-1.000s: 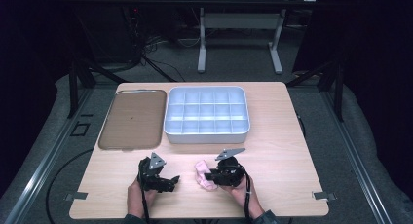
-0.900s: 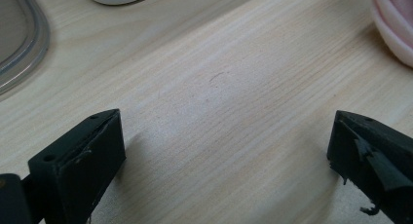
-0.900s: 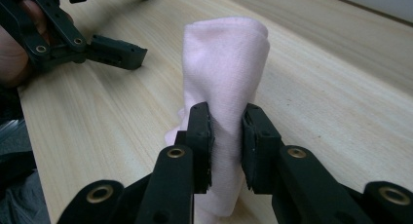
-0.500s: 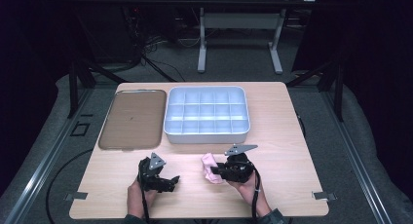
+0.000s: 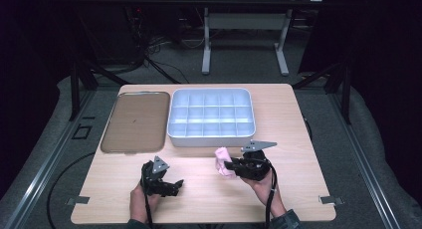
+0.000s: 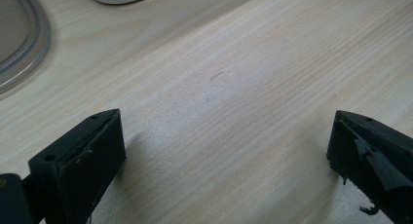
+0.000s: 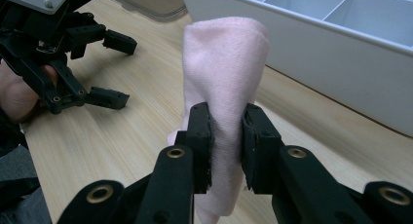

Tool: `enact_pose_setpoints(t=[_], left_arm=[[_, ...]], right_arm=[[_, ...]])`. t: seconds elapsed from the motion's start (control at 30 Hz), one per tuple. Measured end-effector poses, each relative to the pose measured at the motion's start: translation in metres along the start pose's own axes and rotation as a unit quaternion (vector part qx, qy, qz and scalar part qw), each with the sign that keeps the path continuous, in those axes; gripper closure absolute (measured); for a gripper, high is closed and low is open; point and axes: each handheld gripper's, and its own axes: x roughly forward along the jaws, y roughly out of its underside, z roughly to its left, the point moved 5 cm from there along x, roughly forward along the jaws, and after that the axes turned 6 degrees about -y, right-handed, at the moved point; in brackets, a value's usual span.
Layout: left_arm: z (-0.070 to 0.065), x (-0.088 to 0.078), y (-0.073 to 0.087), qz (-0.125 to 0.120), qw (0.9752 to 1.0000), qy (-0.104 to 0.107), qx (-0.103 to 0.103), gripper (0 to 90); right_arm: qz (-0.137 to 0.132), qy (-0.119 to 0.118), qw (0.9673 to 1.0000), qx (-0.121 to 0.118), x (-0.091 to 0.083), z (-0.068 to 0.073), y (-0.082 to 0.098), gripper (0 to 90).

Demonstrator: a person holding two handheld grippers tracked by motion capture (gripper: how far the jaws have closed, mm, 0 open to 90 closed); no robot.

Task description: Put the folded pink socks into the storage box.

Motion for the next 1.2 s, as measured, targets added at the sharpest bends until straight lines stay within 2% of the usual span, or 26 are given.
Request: enact_pose_setpoints(t=[0.23,0.37,0.73,1.03,1.2], left_arm=[[0.0,0.0,0.0,0.0,1.0,0.0,0.0,0.2],[0.0,0.0,0.0,0.0,1.0,0.0,0.0,0.2],[0.0,0.0,0.0,0.0,1.0,0.0,0.0,0.2],[0.0,0.0,0.0,-0.001,1.0,0.001,0.002,0.2],[-0.001,0.0,0.0,-0.002,1.0,0.002,0.002,0.7]], right_arm=[[0.002,0.003,1.0,-0.007,-0.007,-0.003,-0.005,75.7],[-0.012,0.012,0.9998,-0.006,-0.015,-0.007,-0.01,75.7],[-0.019,0.023,0.9995,-0.013,-0.031,-0.015,-0.024,75.7],[-0.036,0.034,0.9986,-0.018,-0.04,-0.021,-0.044,75.6],[-0.035,0.042,0.9982,-0.026,-0.046,-0.025,-0.056,75.6]])
